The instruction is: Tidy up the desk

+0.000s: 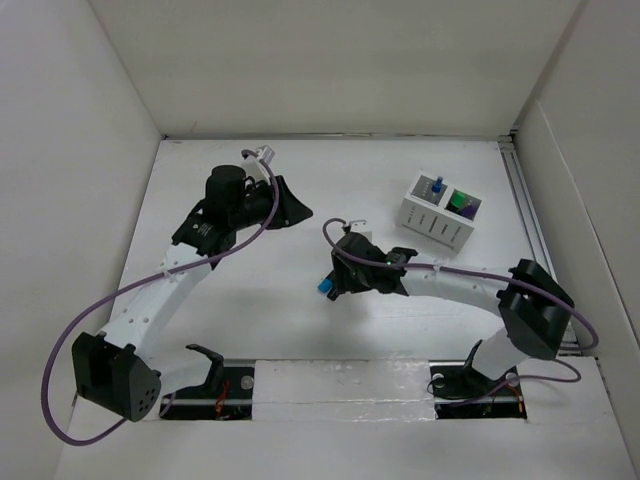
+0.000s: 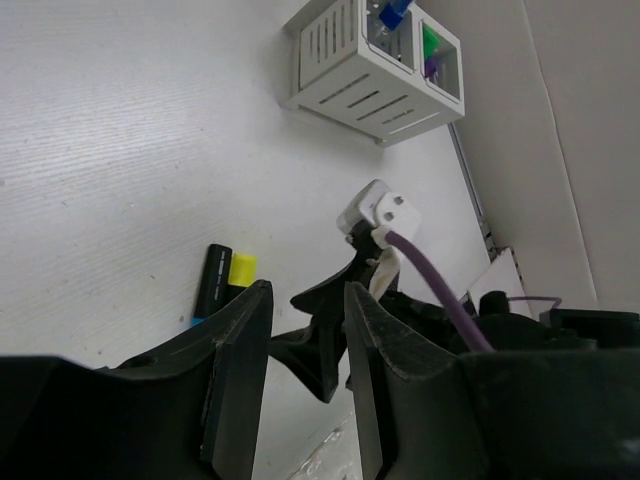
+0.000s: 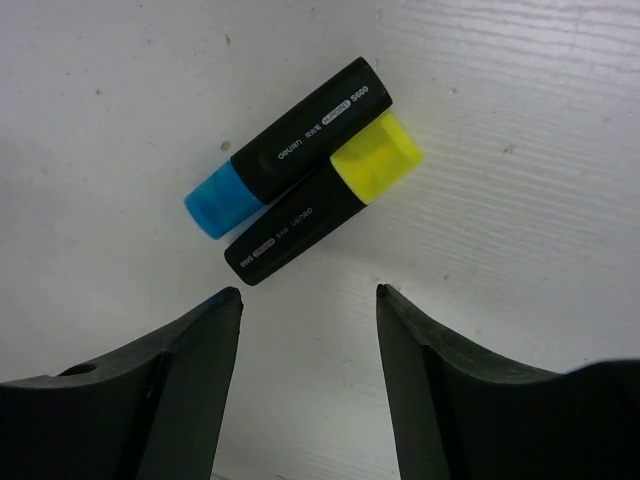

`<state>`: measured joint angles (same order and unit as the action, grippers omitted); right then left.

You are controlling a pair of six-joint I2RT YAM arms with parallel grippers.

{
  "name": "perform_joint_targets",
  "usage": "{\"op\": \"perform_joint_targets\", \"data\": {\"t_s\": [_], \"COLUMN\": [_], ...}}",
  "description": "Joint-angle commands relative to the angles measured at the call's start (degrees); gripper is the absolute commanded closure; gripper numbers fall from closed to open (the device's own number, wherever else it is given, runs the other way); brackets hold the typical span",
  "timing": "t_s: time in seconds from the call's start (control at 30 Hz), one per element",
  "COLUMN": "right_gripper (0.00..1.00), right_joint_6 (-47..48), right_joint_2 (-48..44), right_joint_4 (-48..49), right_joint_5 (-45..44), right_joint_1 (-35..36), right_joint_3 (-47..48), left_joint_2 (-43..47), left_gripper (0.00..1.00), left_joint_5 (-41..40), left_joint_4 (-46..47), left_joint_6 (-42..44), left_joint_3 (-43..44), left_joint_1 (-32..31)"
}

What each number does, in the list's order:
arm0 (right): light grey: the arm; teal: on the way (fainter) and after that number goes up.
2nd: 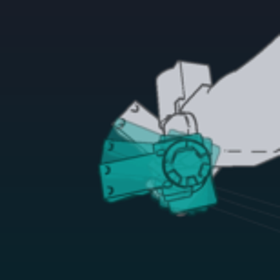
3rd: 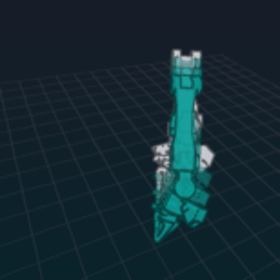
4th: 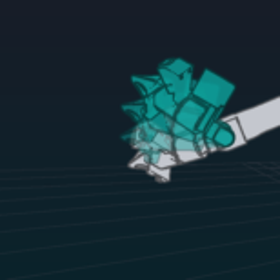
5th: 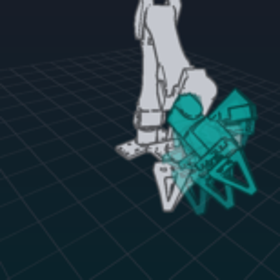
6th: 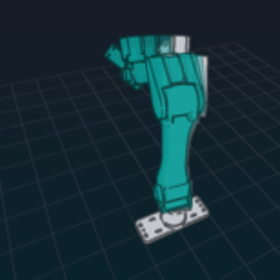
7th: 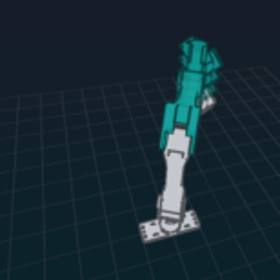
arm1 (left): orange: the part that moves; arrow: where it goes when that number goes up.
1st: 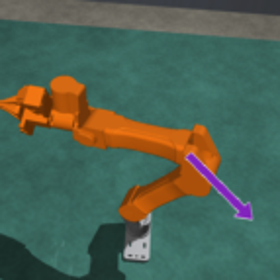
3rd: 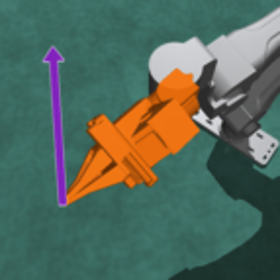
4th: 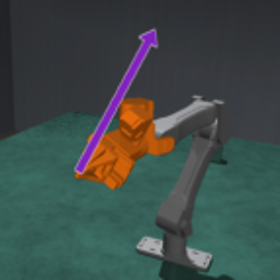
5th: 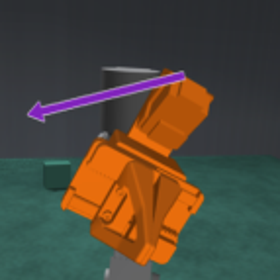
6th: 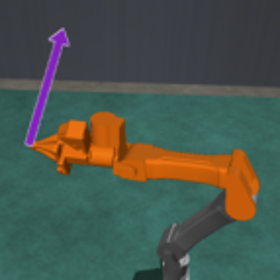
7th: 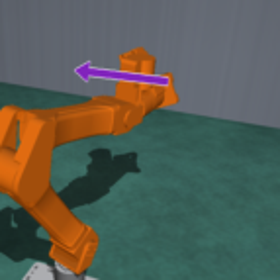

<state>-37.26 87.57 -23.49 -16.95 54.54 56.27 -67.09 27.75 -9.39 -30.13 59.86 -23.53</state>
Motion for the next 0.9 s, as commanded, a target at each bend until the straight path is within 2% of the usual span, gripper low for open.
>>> {"op": "perform_joint_targets", "data": {"t_s": [0.0,0.33,0.5,0.87], "right_gripper": [0.38,0.42,0.43,0.45], "right_joint_6": [-3.4,-4.9,-5.7,-8.0], "right_joint_2": [2.3,10.0,13.8,16.7], "right_joint_4": [2.4,2.0,-1.3,-4.6], "right_joint_5": [3.4,-0.4,-3.3,-6.2], "right_joint_1": [0.1,0.1,-0.4,-2.2], "right_joint_3": [3.8,6.0,9.3,9.7], "left_joint_2": [1.4,3.8,3.5,2.8], "left_gripper": [0.69,0.68,0.68,0.68], "left_joint_5": [-0.8,-0.1,-0.1,-0.8], "left_joint_4": [0.2,-0.3,-0.6,-2.2], "left_joint_6": [1.5,2.6,3.8,5.9], "left_joint_3": [2.9,0.3,0.9,2.6], "left_joint_1": [0.1,0.1,0.1,0.1]}}
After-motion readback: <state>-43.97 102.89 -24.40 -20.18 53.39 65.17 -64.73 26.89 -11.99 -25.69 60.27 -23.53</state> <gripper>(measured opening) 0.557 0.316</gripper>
